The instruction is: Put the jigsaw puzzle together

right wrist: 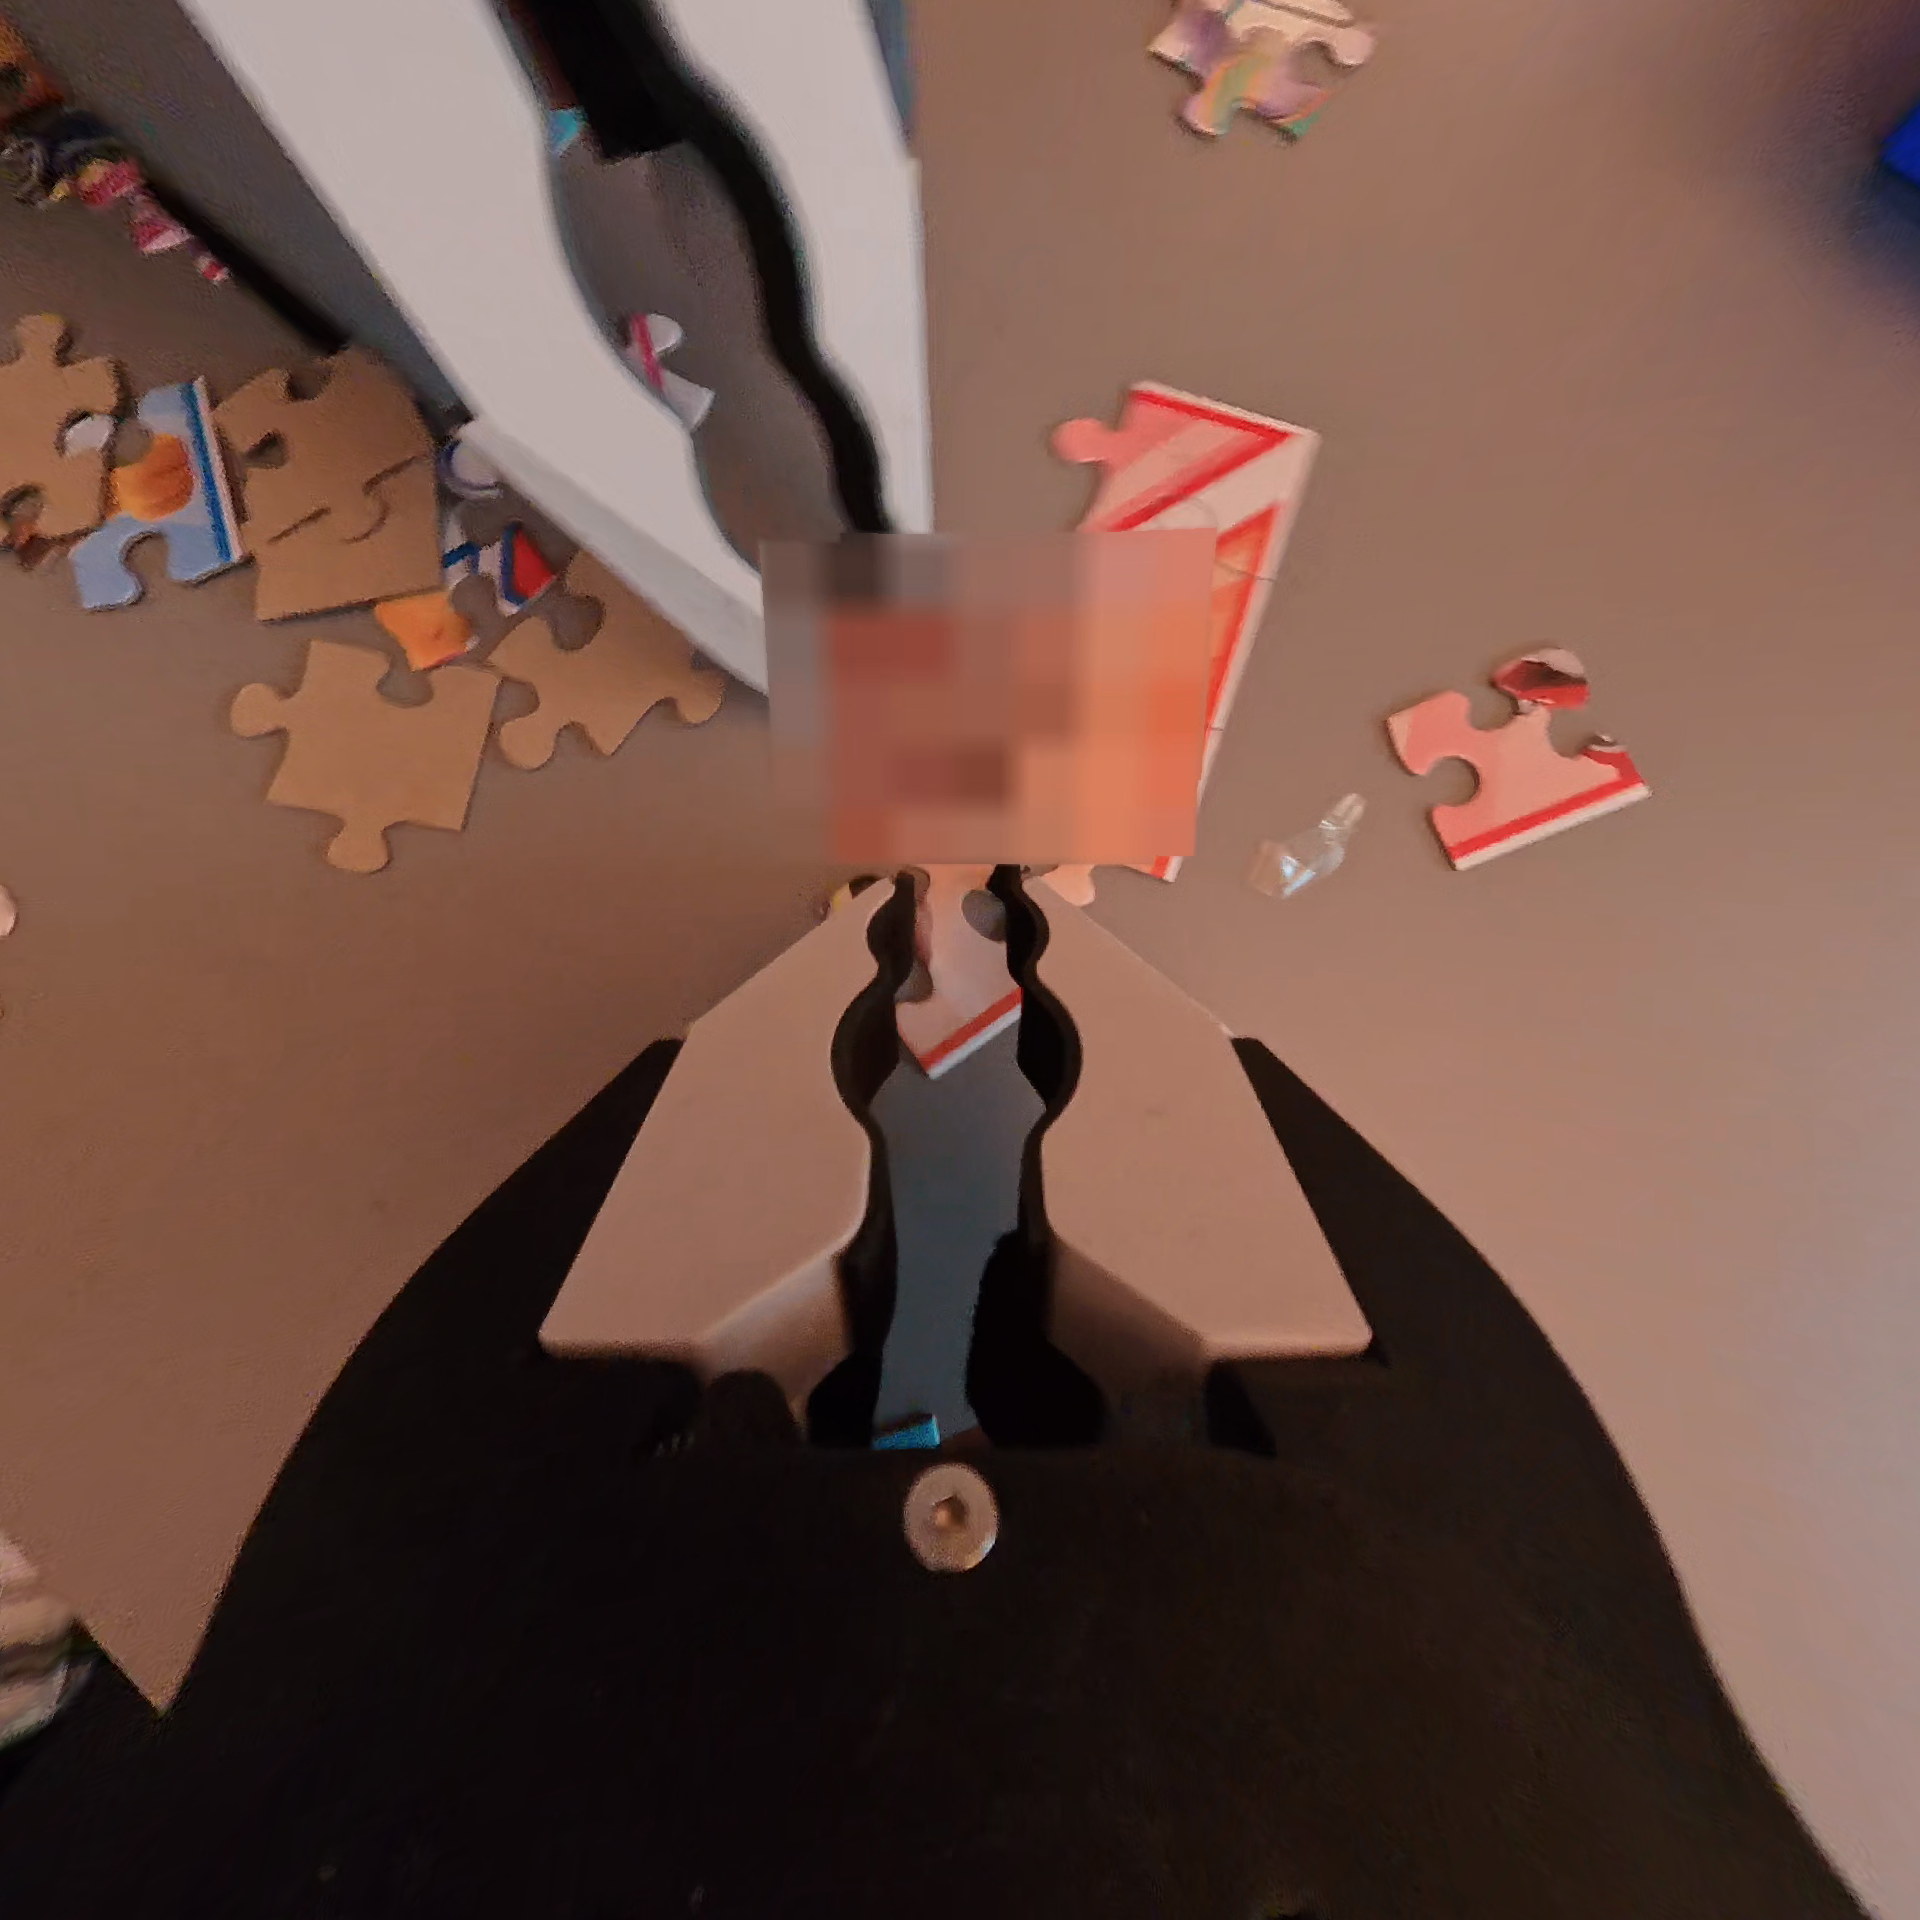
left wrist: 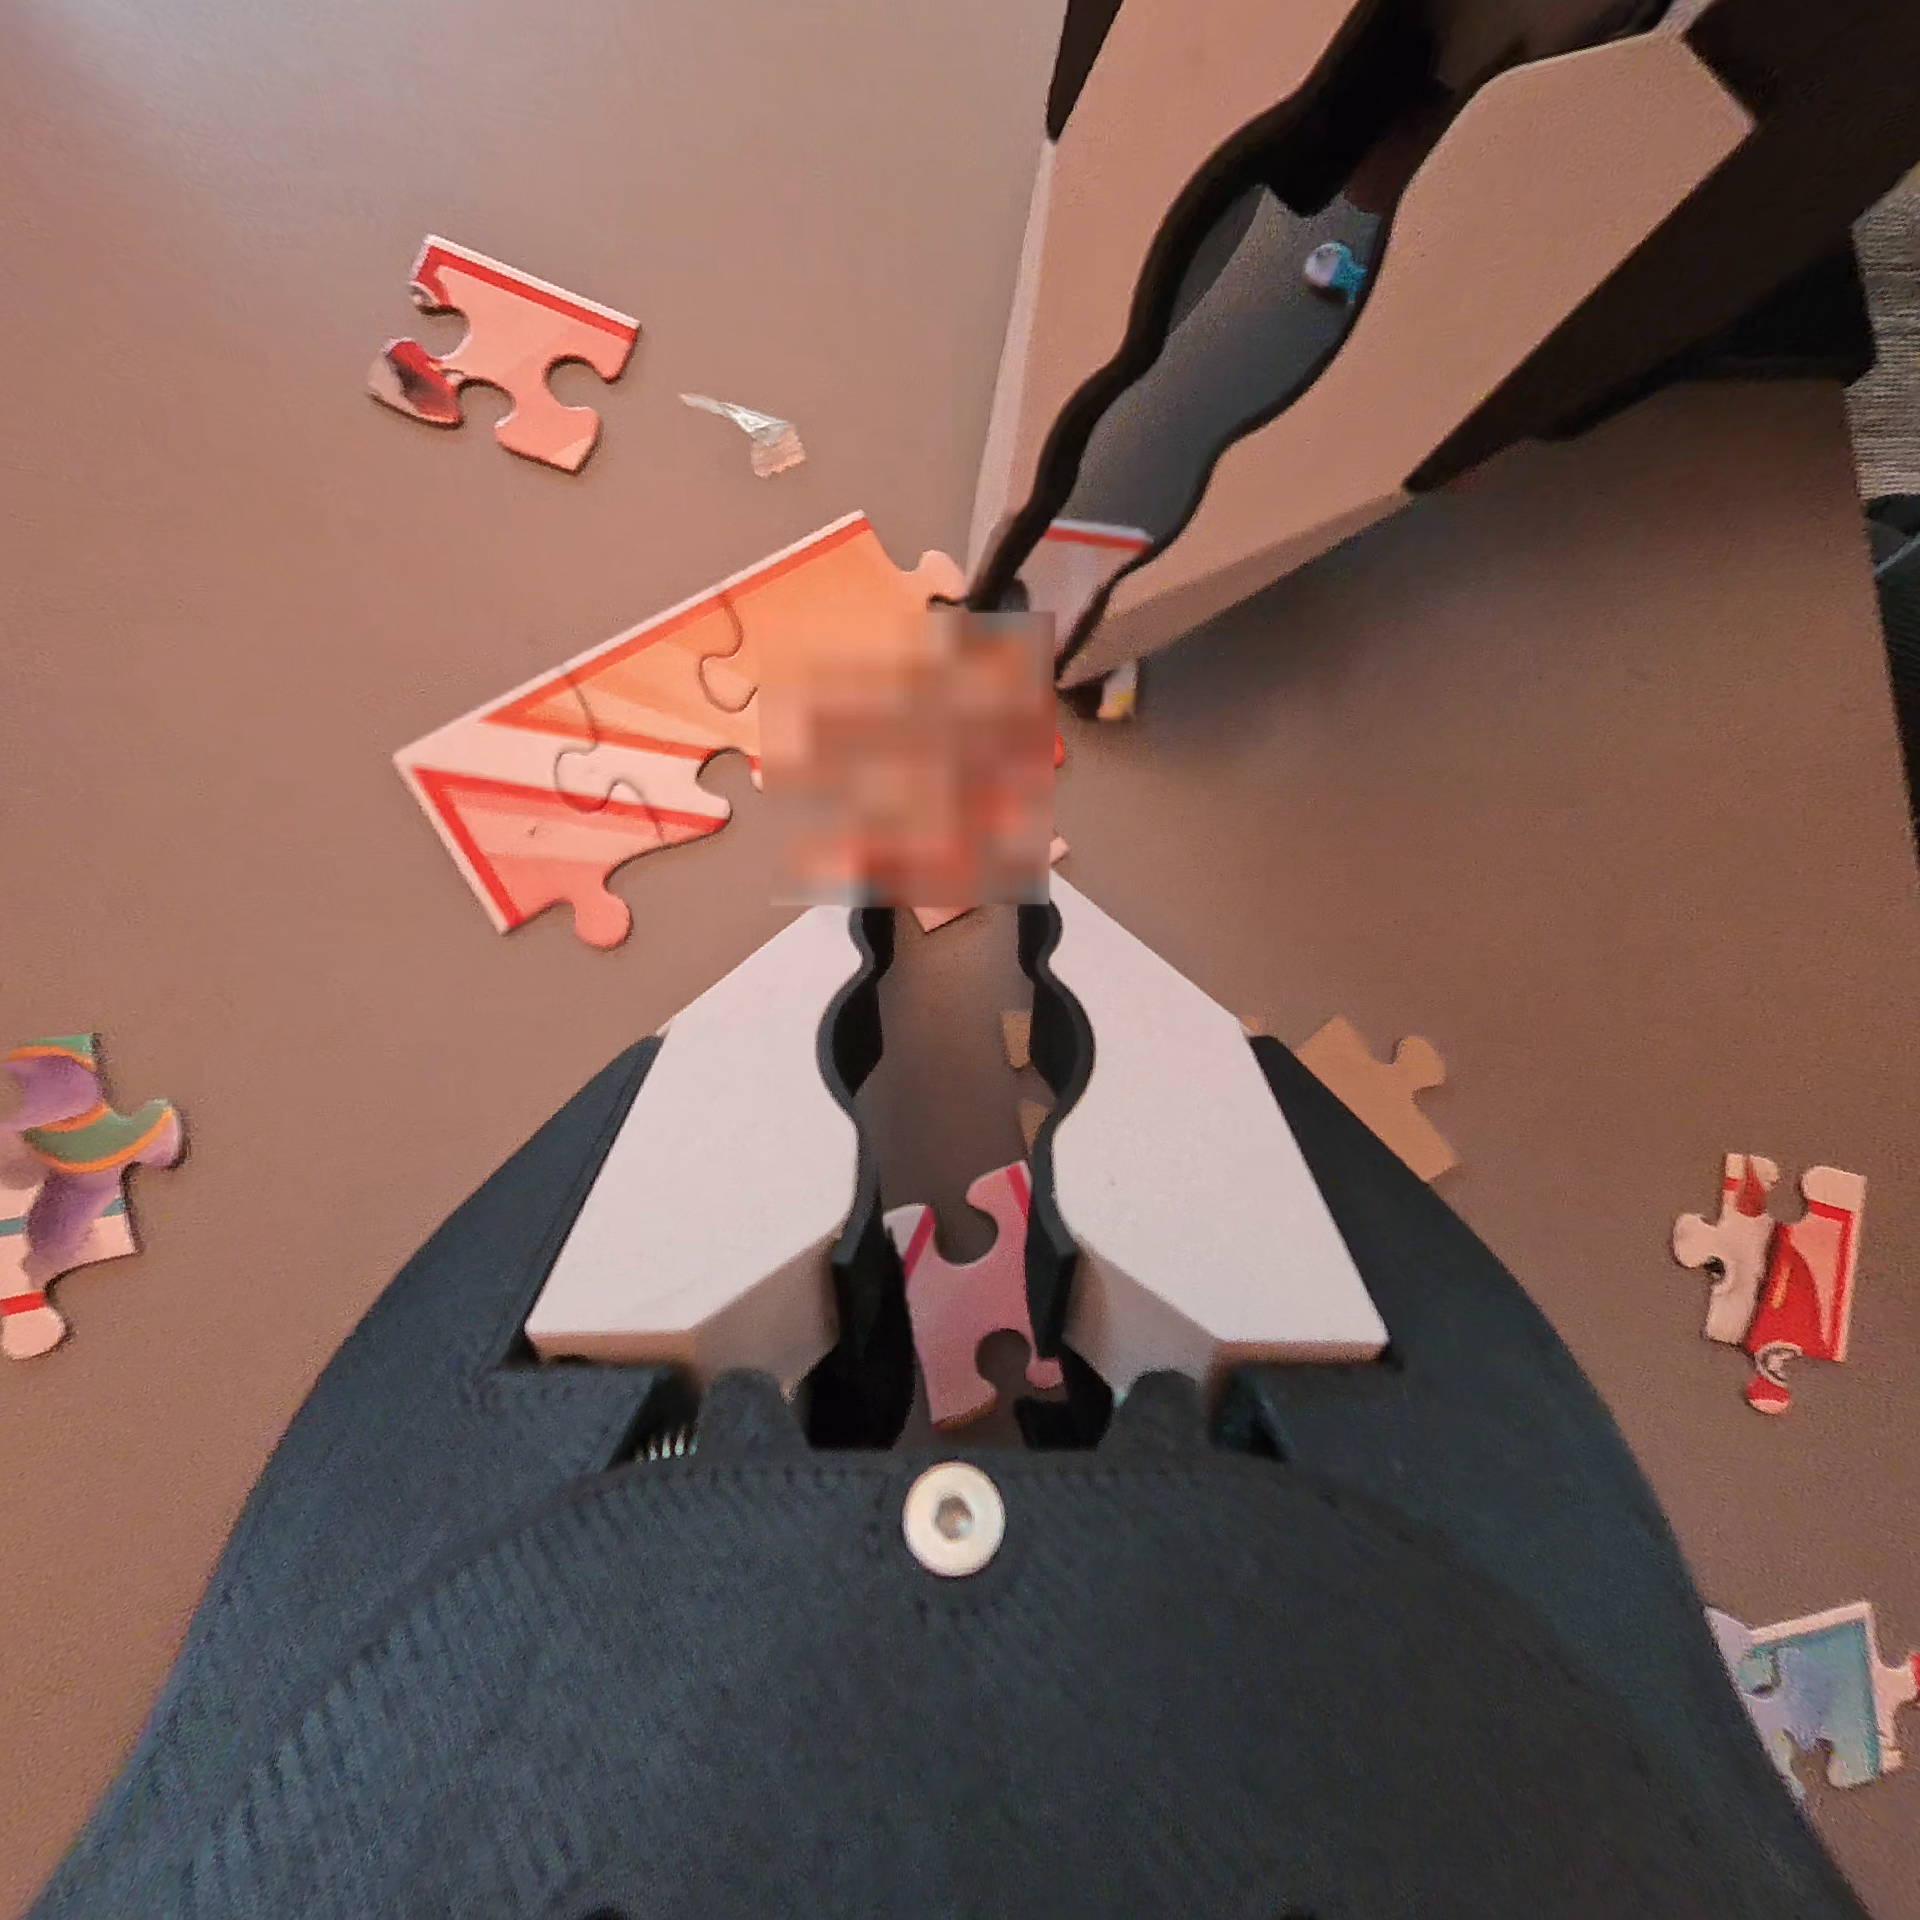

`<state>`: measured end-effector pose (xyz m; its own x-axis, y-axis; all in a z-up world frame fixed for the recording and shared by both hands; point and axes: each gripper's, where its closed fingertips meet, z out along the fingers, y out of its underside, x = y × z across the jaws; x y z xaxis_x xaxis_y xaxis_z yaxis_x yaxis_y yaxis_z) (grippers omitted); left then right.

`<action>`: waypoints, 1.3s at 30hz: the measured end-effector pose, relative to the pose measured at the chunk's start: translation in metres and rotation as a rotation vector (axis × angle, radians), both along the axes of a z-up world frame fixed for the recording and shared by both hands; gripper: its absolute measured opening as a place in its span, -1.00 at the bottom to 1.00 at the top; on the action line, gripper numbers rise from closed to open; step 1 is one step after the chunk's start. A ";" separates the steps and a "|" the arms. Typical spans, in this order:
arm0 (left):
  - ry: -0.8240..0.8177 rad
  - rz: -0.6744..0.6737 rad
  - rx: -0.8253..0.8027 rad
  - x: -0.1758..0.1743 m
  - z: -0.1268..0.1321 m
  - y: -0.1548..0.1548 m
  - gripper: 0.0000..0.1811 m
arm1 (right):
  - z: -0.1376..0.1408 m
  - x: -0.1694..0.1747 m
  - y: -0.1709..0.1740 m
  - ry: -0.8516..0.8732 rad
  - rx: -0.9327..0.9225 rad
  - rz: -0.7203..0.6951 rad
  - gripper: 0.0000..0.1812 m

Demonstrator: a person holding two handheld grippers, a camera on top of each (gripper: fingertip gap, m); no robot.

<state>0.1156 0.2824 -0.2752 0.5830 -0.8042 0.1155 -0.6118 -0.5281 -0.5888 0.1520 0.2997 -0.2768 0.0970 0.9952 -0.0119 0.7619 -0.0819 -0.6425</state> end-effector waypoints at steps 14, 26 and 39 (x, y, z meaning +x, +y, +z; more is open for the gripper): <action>0.044 -0.047 0.038 0.006 0.005 -0.004 -0.72 | 0.000 0.024 -0.003 -0.020 -0.011 0.064 -0.51; 0.119 -0.130 0.098 0.032 0.000 -0.015 -0.55 | 0.000 0.020 -0.010 0.019 -0.022 0.037 -0.84; 0.098 -0.118 0.110 0.055 -0.001 -0.026 -0.62 | 0.001 0.023 -0.022 0.042 -0.034 0.003 -1.00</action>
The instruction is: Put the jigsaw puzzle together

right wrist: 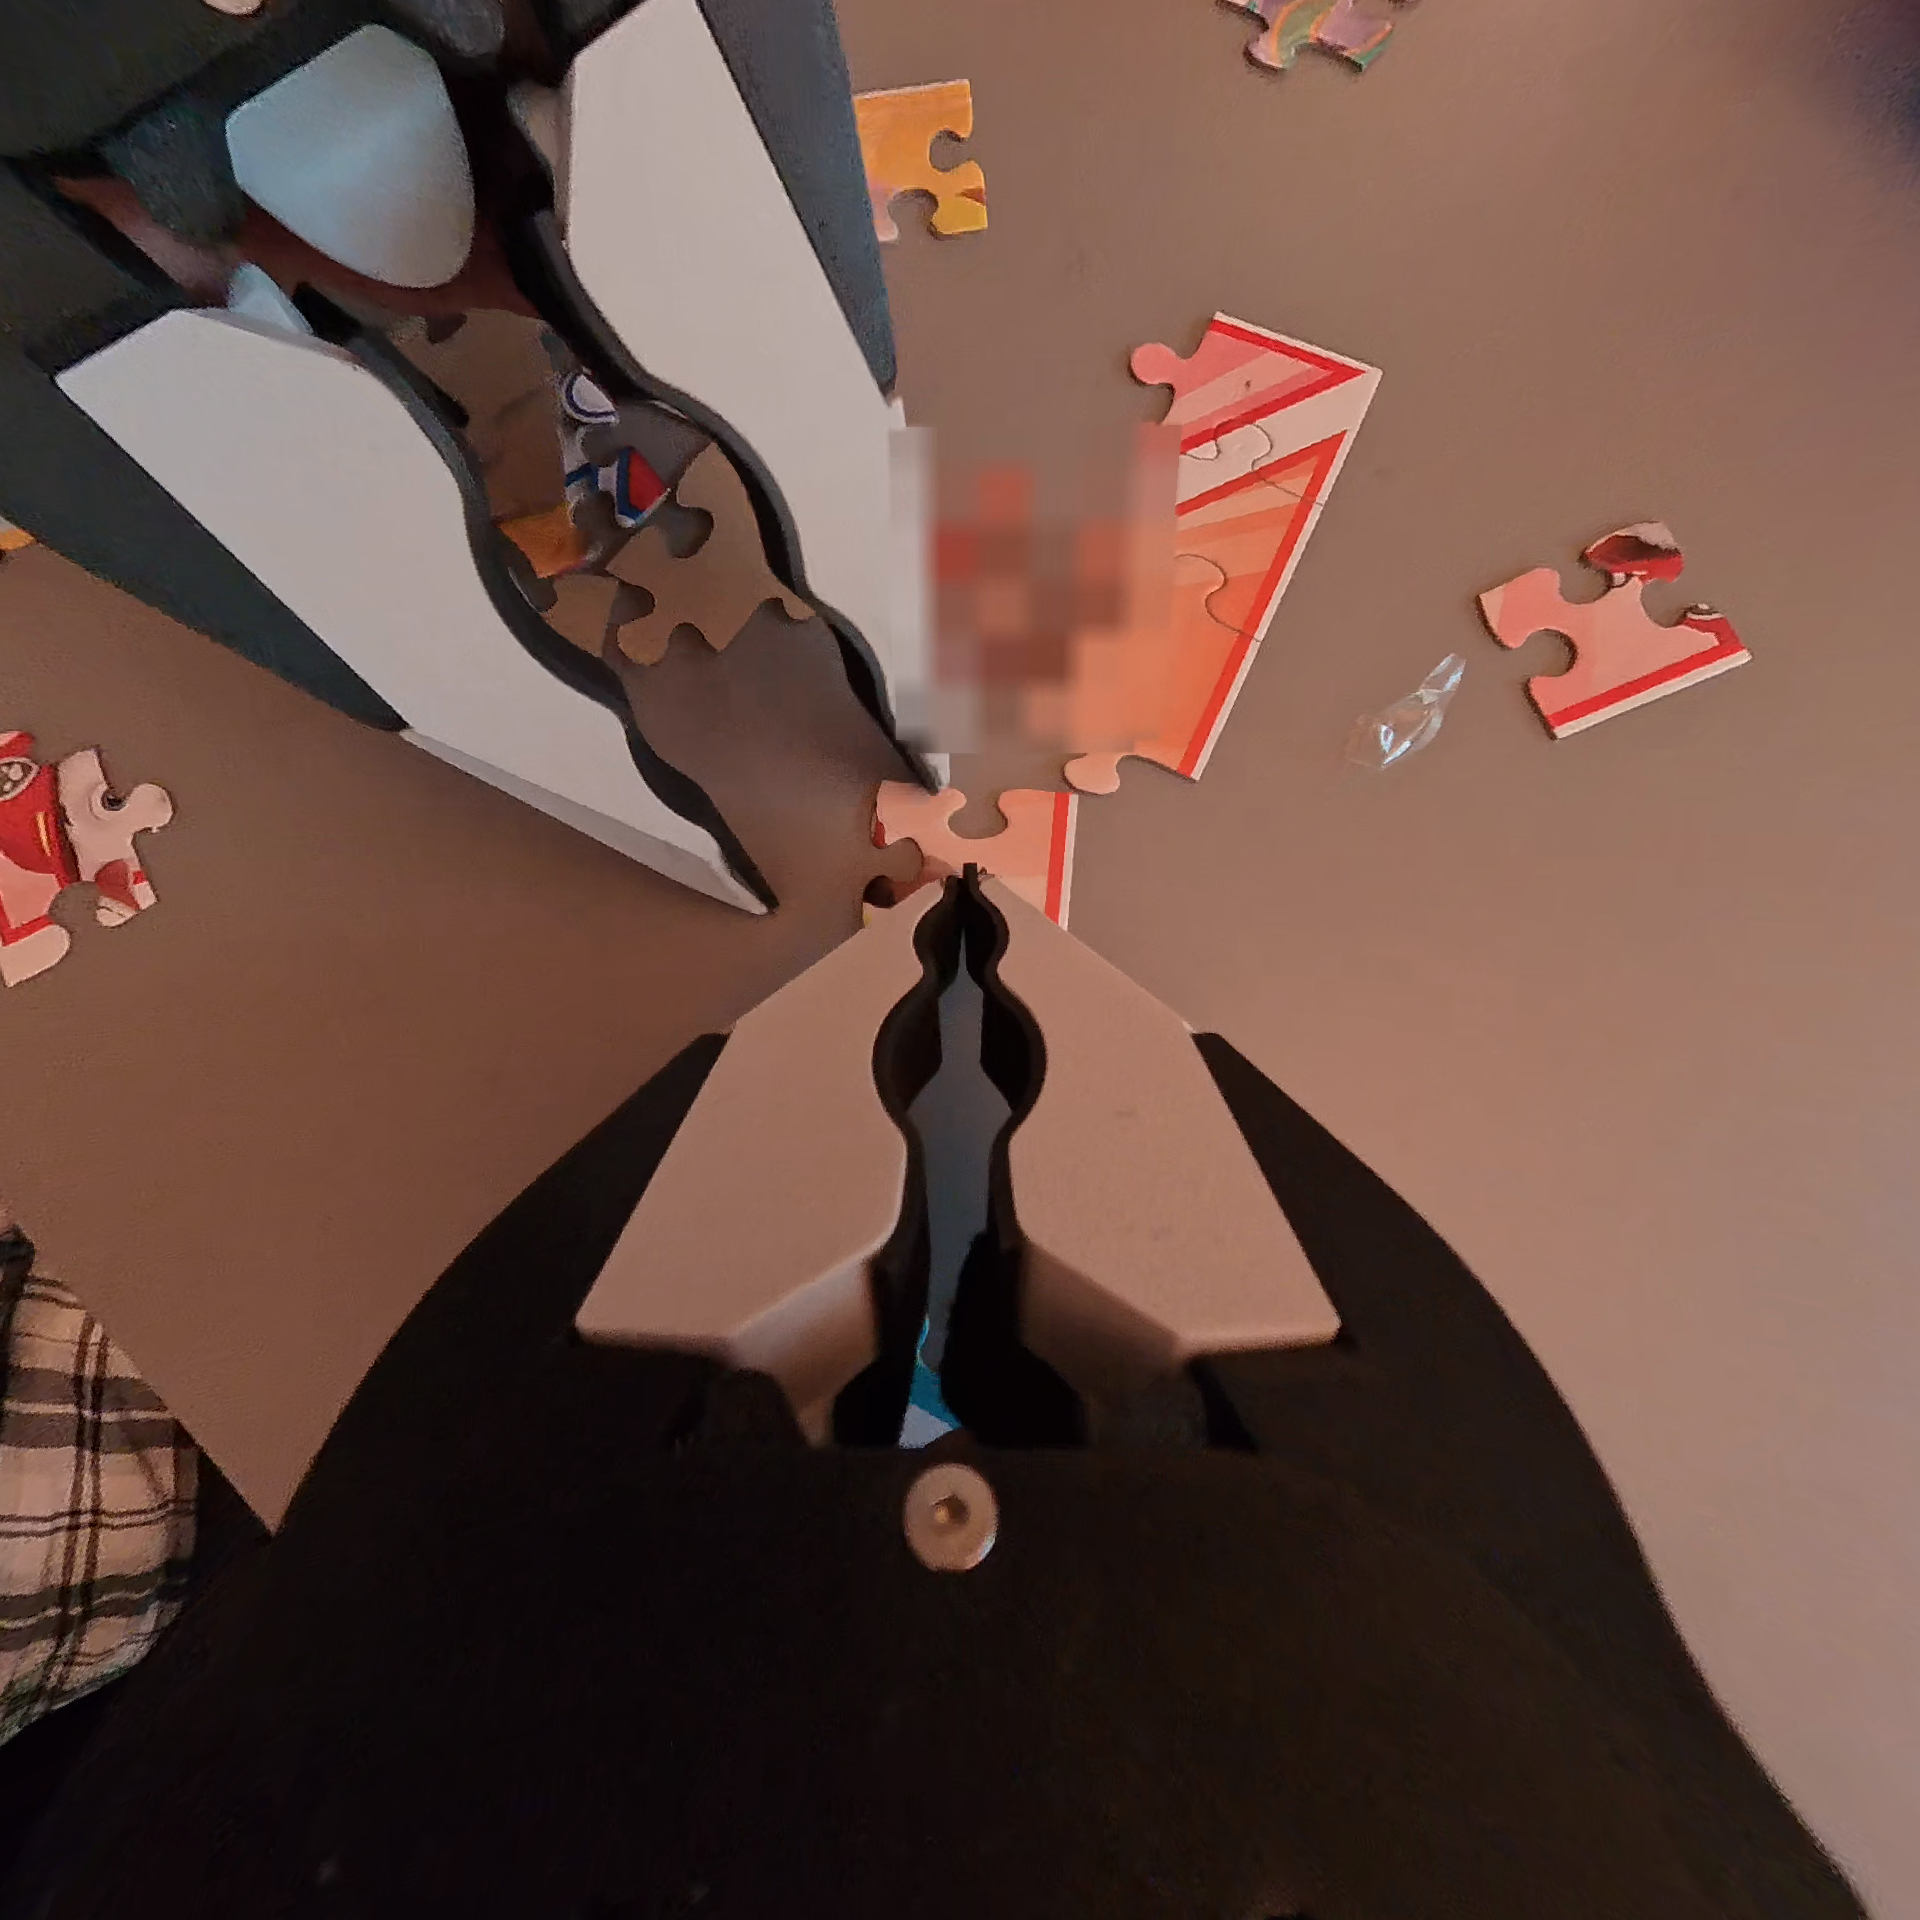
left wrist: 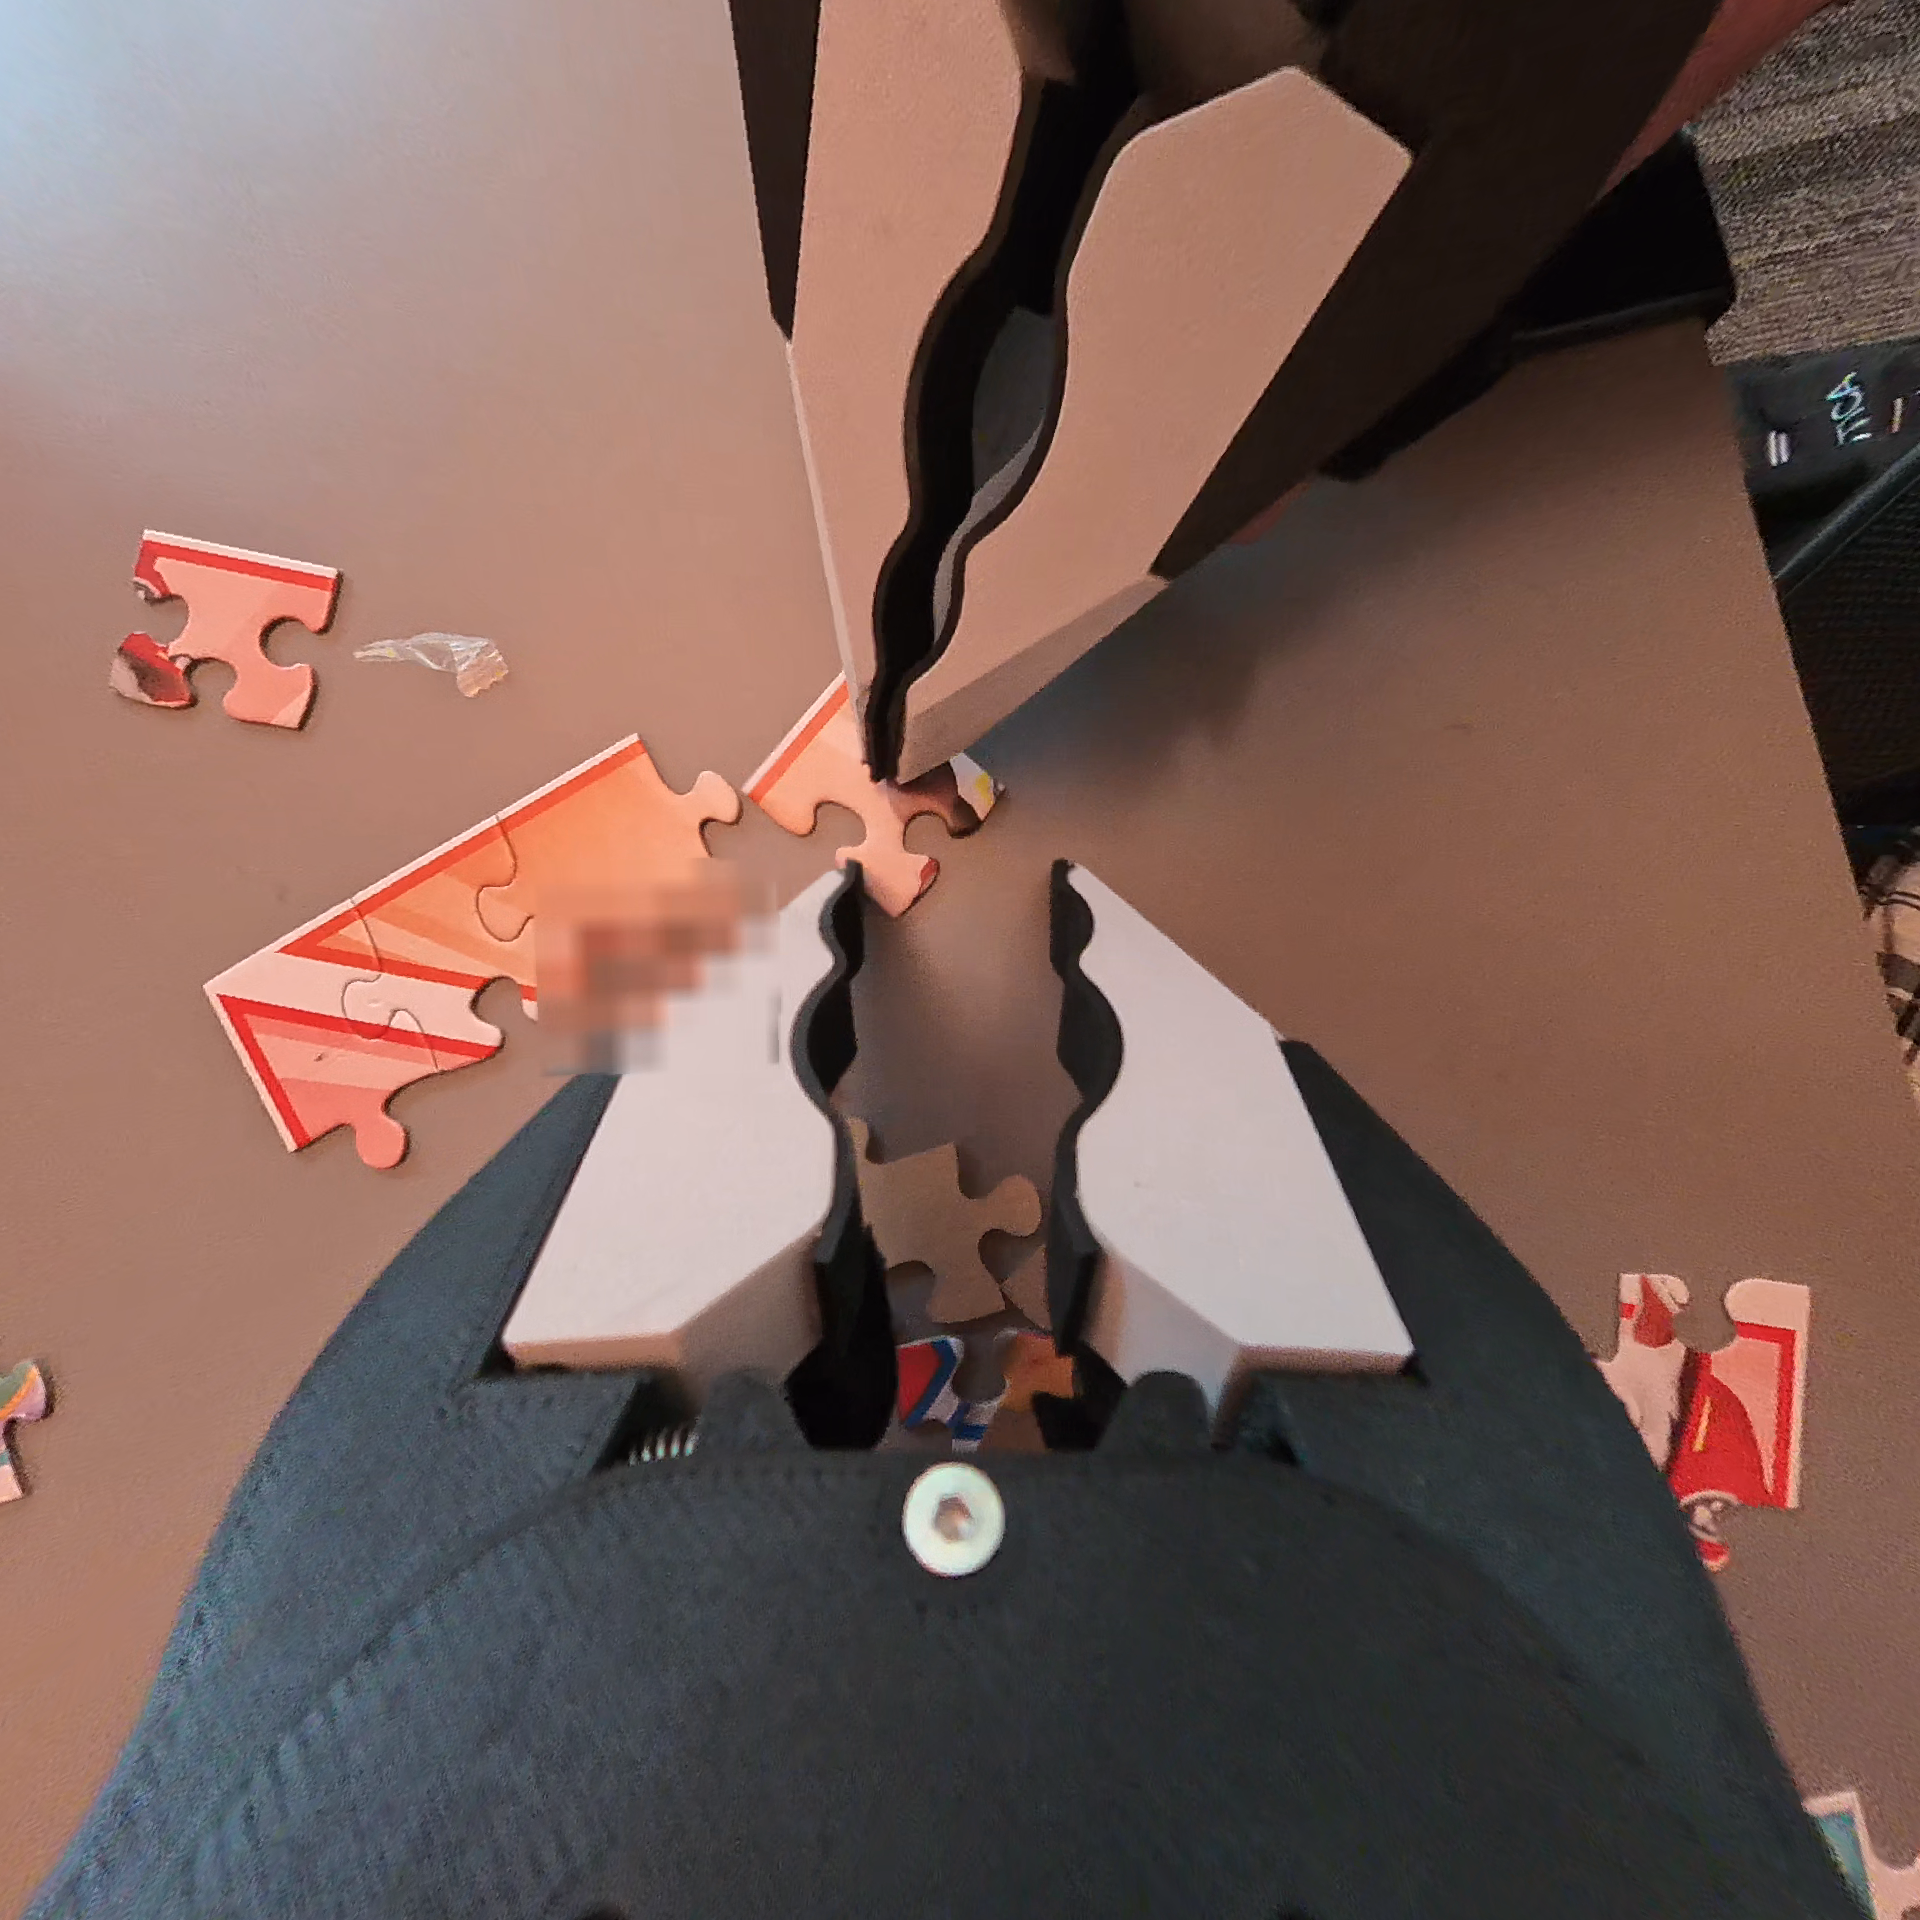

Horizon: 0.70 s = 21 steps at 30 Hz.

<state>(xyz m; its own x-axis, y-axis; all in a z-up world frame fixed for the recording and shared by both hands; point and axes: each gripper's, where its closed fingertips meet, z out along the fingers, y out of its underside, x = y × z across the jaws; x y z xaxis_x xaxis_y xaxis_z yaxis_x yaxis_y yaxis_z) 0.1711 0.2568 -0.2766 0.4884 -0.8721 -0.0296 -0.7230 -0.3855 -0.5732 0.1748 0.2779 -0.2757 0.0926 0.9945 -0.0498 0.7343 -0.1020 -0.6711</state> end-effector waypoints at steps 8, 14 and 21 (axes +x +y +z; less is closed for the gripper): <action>0.052 -0.021 0.015 -0.010 0.003 0.003 -0.65 | 0.000 0.004 0.008 -0.025 0.052 -0.042 -0.78; 0.040 -0.062 -0.027 -0.005 0.000 -0.001 -0.65 | 0.000 0.002 0.003 -0.015 -0.052 -0.014 -0.62; -0.007 -0.083 0.012 0.005 0.001 -0.008 -0.92 | 0.000 0.000 -0.007 0.013 -0.120 0.030 -0.93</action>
